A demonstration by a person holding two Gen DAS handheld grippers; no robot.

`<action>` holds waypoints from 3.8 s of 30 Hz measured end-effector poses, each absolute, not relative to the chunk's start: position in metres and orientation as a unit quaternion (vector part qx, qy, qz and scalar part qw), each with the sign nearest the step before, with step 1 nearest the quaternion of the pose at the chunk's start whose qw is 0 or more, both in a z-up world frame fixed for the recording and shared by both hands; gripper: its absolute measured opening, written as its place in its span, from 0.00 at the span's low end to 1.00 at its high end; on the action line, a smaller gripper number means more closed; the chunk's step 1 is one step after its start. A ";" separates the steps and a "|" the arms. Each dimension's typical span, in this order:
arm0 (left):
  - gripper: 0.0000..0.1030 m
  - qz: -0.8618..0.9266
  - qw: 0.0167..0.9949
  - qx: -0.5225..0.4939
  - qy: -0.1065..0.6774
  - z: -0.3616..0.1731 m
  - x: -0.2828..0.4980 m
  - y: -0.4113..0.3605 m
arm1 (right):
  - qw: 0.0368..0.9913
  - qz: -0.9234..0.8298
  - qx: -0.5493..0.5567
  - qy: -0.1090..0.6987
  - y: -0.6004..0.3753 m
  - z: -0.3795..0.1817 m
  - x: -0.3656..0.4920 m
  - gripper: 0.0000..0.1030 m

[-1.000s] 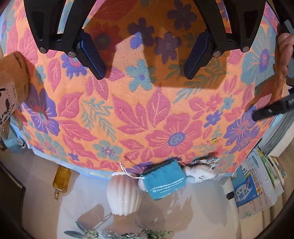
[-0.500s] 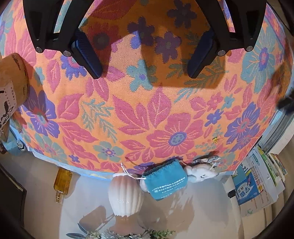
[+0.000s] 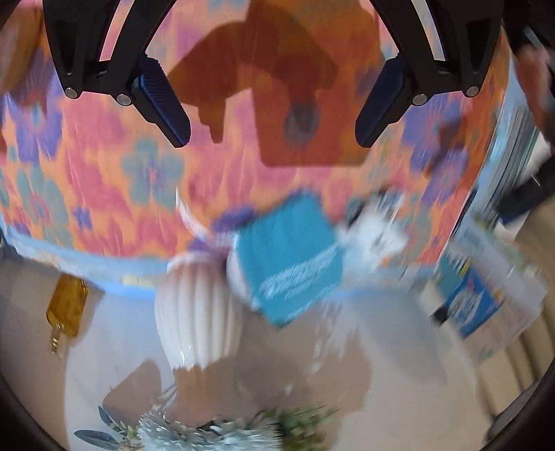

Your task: Organize soft objects

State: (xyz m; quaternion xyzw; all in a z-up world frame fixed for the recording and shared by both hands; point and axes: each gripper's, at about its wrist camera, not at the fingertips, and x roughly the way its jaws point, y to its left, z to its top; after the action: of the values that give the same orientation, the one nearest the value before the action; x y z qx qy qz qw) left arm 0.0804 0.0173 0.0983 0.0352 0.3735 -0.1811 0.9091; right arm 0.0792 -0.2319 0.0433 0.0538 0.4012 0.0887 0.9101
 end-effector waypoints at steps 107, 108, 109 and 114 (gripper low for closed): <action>0.98 -0.205 0.870 0.014 0.449 0.044 -0.055 -0.137 | 0.927 -0.076 0.115 0.349 -0.431 0.033 -0.200 0.15; 0.97 -0.204 0.862 0.008 0.464 0.038 -0.045 -0.143 | 0.928 -0.077 0.115 0.346 -0.431 0.035 -0.202 0.15; 0.89 -0.206 0.858 0.002 0.471 0.031 -0.038 -0.150 | 0.929 -0.079 0.113 0.343 -0.432 0.038 -0.204 0.15; 0.35 -0.197 0.856 0.022 0.477 0.018 -0.041 -0.164 | 0.933 -0.093 0.094 0.334 -0.438 0.049 -0.216 0.15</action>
State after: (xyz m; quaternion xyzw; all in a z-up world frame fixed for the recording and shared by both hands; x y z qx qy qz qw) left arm -0.0412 -0.1643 0.0181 0.0224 0.4769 -0.1968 0.8563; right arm -0.2159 -0.4383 0.0491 0.0945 0.3342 -0.0926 0.9332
